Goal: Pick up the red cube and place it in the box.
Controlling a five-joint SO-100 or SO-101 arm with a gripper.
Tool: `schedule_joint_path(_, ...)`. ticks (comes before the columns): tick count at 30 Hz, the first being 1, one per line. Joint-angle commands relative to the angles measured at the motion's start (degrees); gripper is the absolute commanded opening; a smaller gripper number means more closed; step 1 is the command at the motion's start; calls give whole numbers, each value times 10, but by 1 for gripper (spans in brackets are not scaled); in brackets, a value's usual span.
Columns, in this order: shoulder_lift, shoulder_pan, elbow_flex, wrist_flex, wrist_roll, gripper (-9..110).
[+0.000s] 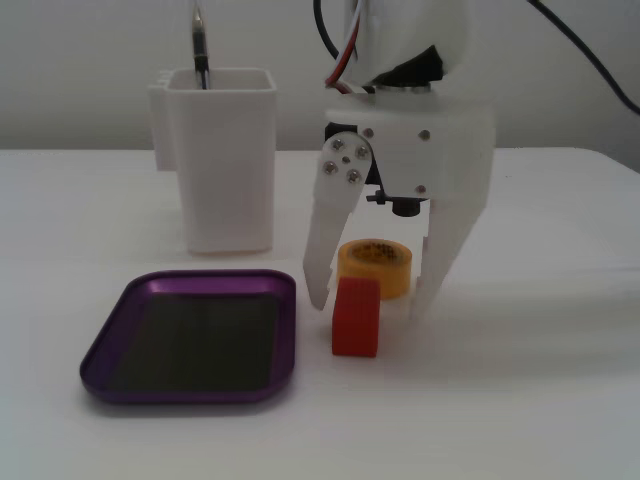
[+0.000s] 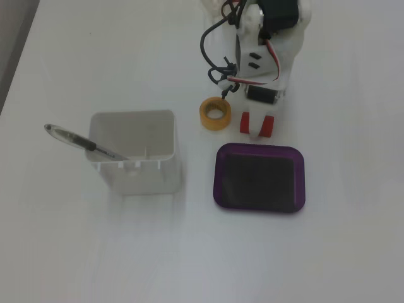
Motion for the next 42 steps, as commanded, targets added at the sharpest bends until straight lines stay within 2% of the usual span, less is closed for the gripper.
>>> schedule_joint_path(1, 3, 1, -23, -5, 3, 21)
schedule_joint_path(6, 2, 4, -17, -6, -2, 19)
schedule_joint_path(16, 2, -4, 0, -25, -3, -1)
schedule_joint_path(24, 24, -8, -2, 5, -8, -1)
schedule_joint_path(32, 87, -4, -100, 21, -103, -1)
schedule_joint_path(42, 57, 20, -140, -100, -114, -1)
